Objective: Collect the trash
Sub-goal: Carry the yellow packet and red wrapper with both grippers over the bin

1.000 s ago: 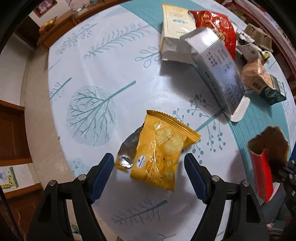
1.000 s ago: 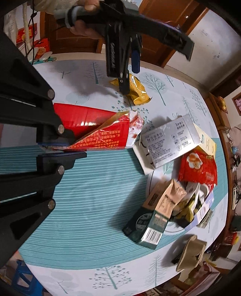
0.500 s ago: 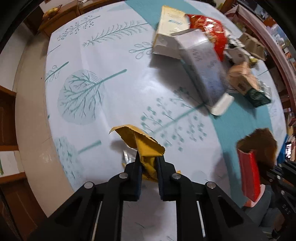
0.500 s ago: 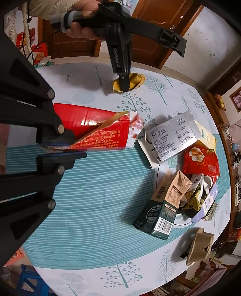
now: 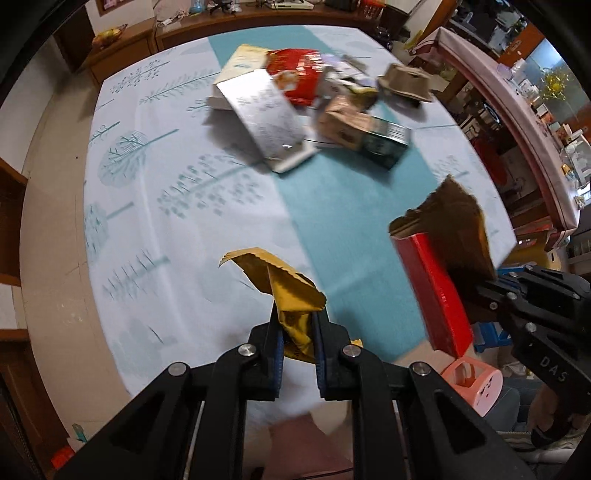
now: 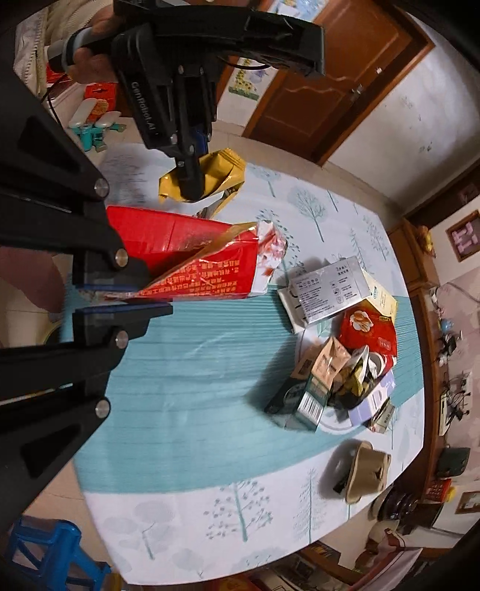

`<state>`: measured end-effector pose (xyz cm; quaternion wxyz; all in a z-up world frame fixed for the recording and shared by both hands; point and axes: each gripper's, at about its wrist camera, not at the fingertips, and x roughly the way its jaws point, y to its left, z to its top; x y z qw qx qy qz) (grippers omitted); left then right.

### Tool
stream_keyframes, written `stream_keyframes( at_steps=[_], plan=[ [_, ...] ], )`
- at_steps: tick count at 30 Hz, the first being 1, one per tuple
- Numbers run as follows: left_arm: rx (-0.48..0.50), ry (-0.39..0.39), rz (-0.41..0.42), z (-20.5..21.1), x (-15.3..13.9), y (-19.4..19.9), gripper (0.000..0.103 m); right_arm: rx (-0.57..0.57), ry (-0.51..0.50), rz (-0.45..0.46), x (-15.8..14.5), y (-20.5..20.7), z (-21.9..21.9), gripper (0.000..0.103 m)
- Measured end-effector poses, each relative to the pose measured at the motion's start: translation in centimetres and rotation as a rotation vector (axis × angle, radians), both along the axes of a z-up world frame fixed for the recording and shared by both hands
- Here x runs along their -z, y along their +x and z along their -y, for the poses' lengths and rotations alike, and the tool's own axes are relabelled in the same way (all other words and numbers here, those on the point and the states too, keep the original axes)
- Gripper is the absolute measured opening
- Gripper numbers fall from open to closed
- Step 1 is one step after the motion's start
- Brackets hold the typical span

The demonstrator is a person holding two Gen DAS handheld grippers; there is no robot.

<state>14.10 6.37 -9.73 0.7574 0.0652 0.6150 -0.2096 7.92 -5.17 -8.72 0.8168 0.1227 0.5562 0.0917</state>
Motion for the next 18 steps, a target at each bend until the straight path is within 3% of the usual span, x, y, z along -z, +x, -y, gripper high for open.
stream_keyframes(
  at_steps=[9, 18],
  plan=[
    [-0.048, -0.041, 0.053, 6.2, -2.8, -10.9, 0.011, -0.077, -0.012, 0.023, -1.6, -8.7, 5.7, 0.005],
    [-0.087, 0.015, 0.007, 9.9, -1.3, -19.1, 0.011, -0.12, 0.023, 0.003, -0.9, -15.3, 10.1, 0.005]
  ],
)
